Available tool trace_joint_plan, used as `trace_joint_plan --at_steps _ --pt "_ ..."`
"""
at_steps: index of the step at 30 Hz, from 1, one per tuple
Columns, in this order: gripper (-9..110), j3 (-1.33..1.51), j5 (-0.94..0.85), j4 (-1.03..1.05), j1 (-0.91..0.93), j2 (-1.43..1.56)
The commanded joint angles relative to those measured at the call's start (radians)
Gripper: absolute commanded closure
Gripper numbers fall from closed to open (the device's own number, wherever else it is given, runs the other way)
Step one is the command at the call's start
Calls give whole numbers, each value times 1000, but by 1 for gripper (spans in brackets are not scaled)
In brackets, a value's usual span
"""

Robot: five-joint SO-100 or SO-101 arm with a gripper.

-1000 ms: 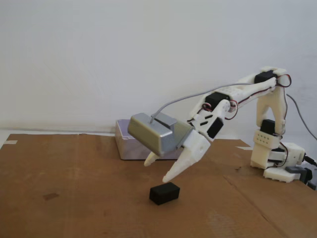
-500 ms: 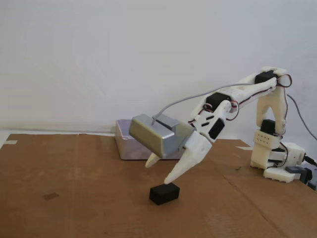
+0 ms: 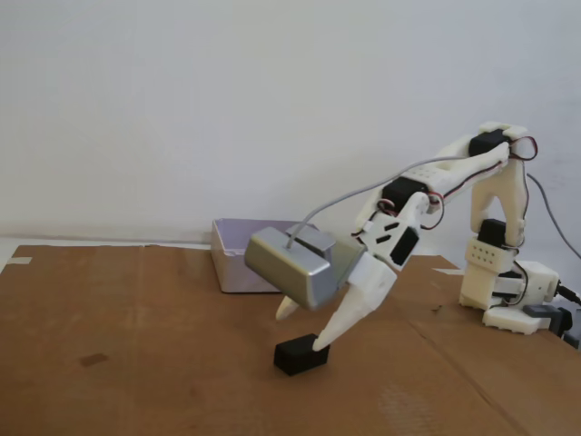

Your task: Grasp a block and put it in the box.

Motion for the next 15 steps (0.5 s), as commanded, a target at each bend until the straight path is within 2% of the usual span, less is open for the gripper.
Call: trace_joint_plan --at_steps 1,15 --pt "67 -26 12 -29 -28 55" --pt "67 18 11 -29 -28 44"
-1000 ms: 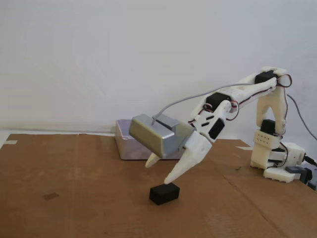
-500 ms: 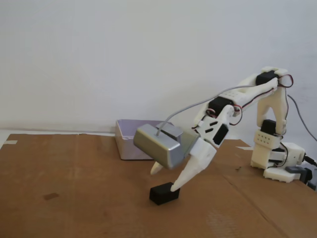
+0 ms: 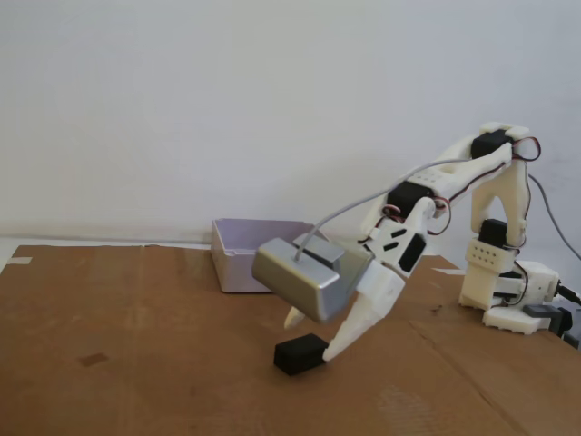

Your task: Grasp a block and put it in the box.

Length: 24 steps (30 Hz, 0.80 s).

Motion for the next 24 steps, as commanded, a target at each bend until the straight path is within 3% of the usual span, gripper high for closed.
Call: trace_joint_plan --at_steps 1,24 --pt "67 -8 -2 -29 5 44" --pt "67 -18 -8 -43 34 -29"
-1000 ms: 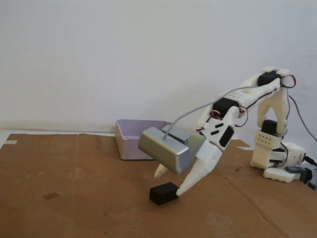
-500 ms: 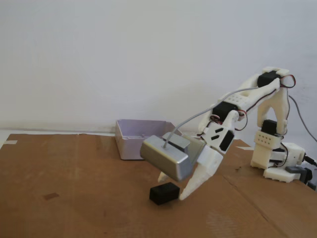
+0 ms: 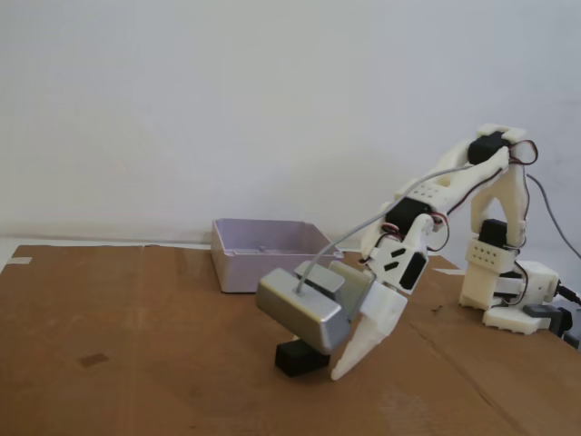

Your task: Grasp a block and put it in the box.

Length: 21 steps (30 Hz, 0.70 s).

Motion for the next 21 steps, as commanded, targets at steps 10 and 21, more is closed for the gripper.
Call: trace_joint_plan --at_steps 10,21 --pt "67 -46 0 -44 74 28" --pt "67 -51 5 -48 64 12"
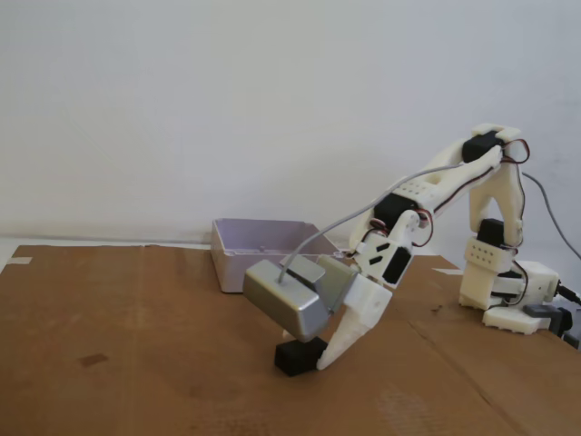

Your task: Grasp a block and put it in the box.

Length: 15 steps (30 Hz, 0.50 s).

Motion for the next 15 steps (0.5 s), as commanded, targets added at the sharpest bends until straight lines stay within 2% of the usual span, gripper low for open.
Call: trace_joint_plan --at_steps 1,15 --pt "67 -60 -6 -60 -2 14" --pt "67 -117 -2 -72 -5 -55"
